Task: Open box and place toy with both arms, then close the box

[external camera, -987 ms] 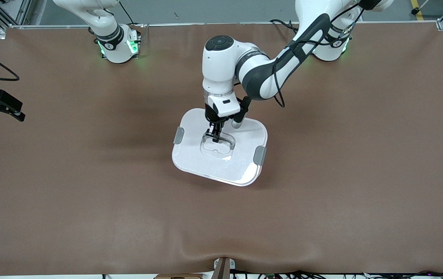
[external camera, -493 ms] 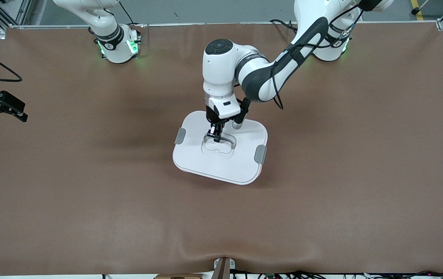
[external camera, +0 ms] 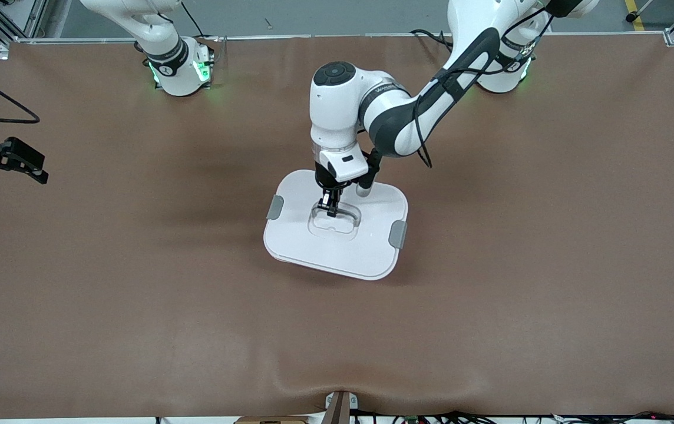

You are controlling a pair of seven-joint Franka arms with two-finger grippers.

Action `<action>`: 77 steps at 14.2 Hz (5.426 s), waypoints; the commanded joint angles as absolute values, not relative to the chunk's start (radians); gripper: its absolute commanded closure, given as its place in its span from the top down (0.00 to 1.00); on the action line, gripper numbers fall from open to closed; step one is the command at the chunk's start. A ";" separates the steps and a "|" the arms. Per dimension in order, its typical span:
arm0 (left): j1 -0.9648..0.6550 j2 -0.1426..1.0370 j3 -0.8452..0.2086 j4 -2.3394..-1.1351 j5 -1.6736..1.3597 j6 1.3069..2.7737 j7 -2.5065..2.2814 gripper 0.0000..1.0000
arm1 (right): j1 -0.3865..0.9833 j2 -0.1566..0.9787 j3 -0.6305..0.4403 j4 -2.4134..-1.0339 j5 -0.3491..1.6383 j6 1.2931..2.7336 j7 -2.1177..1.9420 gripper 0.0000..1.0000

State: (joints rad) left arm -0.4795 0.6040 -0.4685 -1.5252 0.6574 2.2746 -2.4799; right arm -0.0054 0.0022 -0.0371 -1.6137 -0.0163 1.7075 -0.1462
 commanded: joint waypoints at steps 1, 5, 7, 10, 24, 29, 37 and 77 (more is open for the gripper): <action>-0.480 0.600 -0.466 -1.540 0.684 2.283 -2.514 0.00 | -0.005 -0.006 -0.037 -1.621 -0.025 1.701 -0.186 1.00; -0.489 0.620 -0.466 -1.532 0.687 2.289 -2.551 0.00 | -0.003 -0.006 -0.038 -1.621 -0.025 1.703 -0.186 1.00; -0.491 0.629 -0.466 -1.534 0.689 2.298 -2.572 0.00 | -0.003 -0.006 -0.037 -1.621 -0.025 1.703 -0.186 1.00; -0.488 0.629 -0.466 -1.537 0.690 2.298 -2.576 0.00 | -0.002 -0.006 -0.037 -1.621 -0.025 1.703 -0.183 1.00; -0.457 0.655 -0.465 -1.572 0.669 2.299 -2.580 0.13 | -0.011 0.008 -0.041 -1.618 -0.009 1.715 -0.034 1.00; -0.454 0.637 -0.468 -1.563 0.667 2.296 -2.572 1.00 | -0.008 0.008 -0.041 -1.620 -0.009 1.713 -0.034 1.00; -0.431 0.566 -0.469 -1.504 0.558 2.206 -2.563 1.00 | -0.006 0.008 -0.041 -1.618 -0.009 1.709 -0.034 1.00; -0.023 -0.160 -0.081 -1.664 -0.014 1.428 -0.147 1.00 | -0.006 0.008 -0.040 -1.617 0.003 1.701 -0.023 1.00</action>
